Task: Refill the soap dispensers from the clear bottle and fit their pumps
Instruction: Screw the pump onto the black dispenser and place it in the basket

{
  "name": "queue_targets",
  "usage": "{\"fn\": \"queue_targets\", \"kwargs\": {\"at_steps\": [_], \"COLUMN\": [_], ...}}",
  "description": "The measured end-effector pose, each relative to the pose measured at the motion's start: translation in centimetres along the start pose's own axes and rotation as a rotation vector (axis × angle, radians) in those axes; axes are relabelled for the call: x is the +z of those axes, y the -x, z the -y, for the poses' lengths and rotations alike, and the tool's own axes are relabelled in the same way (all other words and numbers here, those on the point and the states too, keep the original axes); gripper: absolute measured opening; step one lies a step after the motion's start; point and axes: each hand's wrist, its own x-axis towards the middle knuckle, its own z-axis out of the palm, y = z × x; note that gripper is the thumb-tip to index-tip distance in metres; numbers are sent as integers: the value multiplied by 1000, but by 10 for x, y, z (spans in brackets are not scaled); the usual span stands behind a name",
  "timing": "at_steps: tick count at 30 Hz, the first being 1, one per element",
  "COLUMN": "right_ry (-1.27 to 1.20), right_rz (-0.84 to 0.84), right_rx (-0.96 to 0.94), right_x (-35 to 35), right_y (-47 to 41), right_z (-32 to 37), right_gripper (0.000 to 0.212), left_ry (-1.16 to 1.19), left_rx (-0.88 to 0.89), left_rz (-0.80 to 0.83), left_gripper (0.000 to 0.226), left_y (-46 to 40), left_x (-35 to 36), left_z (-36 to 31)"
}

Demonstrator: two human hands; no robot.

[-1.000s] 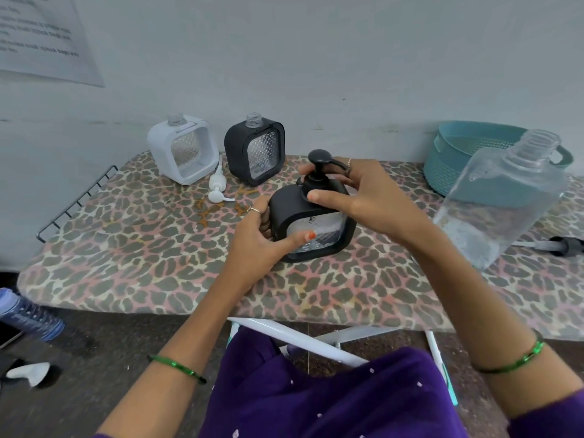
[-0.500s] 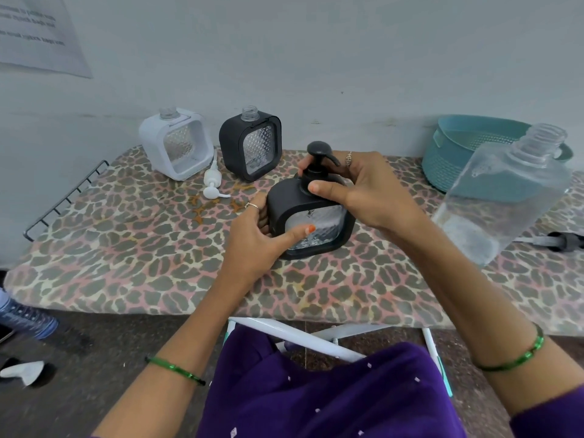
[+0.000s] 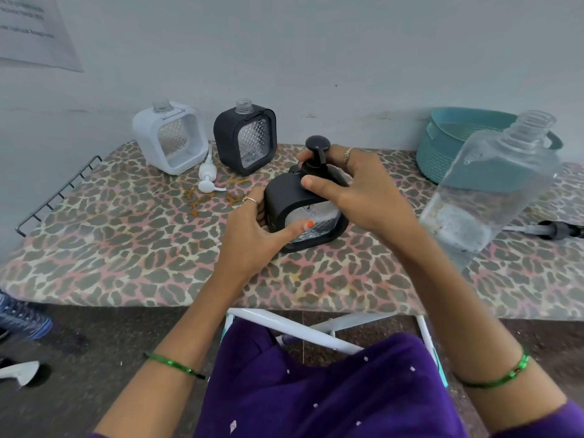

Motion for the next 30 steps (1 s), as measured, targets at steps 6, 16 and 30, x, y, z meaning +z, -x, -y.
{"fn": "queue_targets", "kwargs": {"at_steps": [6,16,30], "right_ry": [-116,95,10], "right_rz": [155,-224,159], "right_rx": [-37,-20,123], "right_x": [-11,21,-19], "right_y": [-8,9,8], "right_z": [-7,-3,-30], "right_gripper": [32,21,67], "left_ry": [-27,-96,6], "left_rx": [0,45,27], "left_rz": [-13,-32,61], "left_gripper": [53,52,49], "left_y": [0,-1,3], "left_x": [1,3,1], "left_z": [0,4,0]}}
